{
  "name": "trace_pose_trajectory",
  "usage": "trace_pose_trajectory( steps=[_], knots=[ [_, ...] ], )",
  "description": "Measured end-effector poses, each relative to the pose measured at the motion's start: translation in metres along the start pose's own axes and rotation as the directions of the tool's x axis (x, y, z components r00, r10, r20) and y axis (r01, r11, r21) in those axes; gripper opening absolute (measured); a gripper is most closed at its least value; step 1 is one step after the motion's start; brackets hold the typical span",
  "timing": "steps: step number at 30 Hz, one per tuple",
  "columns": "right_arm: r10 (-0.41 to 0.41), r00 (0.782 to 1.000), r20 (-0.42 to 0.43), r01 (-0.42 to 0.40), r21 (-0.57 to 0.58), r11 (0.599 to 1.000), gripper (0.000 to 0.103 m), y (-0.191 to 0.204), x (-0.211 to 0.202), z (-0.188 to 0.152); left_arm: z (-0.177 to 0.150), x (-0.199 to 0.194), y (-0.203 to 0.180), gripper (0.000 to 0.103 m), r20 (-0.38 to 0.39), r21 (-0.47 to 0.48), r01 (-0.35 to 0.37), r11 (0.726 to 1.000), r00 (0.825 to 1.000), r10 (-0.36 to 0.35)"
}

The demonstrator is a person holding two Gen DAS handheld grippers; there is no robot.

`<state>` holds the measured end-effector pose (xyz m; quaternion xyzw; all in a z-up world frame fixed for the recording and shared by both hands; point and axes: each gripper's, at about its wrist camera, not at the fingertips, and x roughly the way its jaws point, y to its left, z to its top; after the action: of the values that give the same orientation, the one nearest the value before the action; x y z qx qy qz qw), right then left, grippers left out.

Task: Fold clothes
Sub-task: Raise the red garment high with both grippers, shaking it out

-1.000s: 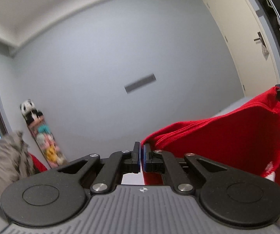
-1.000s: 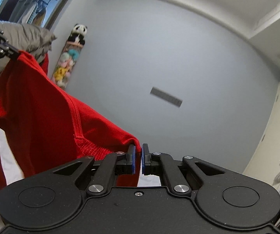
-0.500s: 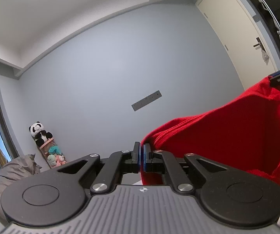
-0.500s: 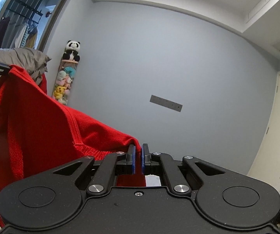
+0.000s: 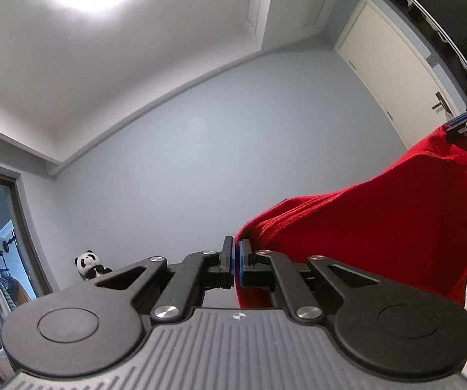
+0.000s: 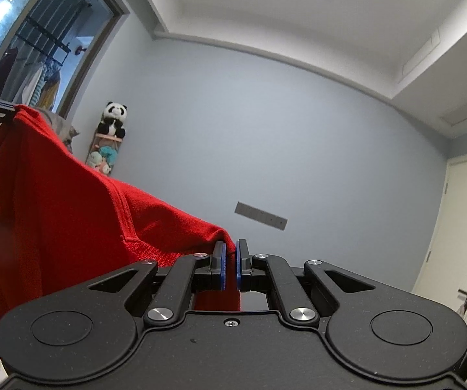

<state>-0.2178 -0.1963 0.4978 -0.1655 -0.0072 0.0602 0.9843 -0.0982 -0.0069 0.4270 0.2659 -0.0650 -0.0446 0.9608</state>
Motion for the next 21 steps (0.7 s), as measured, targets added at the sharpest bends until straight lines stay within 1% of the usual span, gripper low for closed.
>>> trace_pose_trajectory(
  steps=[5,9,13,14,16,17,19,21],
  knots=[
    [0.023,1.0,-0.019,-0.023,0.009,1.0,0.004,-0.002,-0.008,0.002,-0.003,0.005,0.002,0.002,-0.037,-0.023,0.035,0.999,0.999,-0.036],
    [0.053,0.995,-0.084,-0.051,0.023,0.998,0.004,-0.001,0.003,-0.009,-0.014,0.019,-0.002,0.002,-0.098,-0.033,0.072,0.997,0.992,-0.075],
    [0.074,0.987,-0.145,-0.071,0.028,0.997,0.004,0.008,0.02,-0.032,-0.039,0.046,-0.015,0.002,-0.186,-0.045,0.119,0.992,0.974,-0.126],
    [0.091,0.979,-0.183,-0.086,0.036,0.996,0.004,0.011,0.03,-0.045,-0.043,0.052,-0.018,0.002,-0.204,-0.049,0.128,0.991,0.97,-0.135],
    [0.114,0.965,-0.234,-0.104,0.054,0.993,0.004,0.016,0.044,-0.064,-0.059,0.07,-0.026,0.002,-0.254,-0.061,0.147,0.987,0.954,-0.158],
    [0.12,0.96,-0.251,-0.109,0.057,0.992,0.004,0.019,0.051,-0.071,-0.064,0.075,-0.029,0.002,-0.27,-0.065,0.153,0.986,0.949,-0.165],
    [0.131,0.949,-0.285,-0.117,0.065,0.991,0.004,0.024,0.065,-0.085,-0.081,0.092,-0.035,0.002,-0.315,-0.076,0.168,0.983,0.931,-0.183],
    [0.138,0.941,-0.308,-0.123,0.067,0.99,0.004,0.029,0.077,-0.096,-0.091,0.103,-0.039,0.002,-0.343,-0.076,0.174,0.982,0.92,-0.189]
  ],
)
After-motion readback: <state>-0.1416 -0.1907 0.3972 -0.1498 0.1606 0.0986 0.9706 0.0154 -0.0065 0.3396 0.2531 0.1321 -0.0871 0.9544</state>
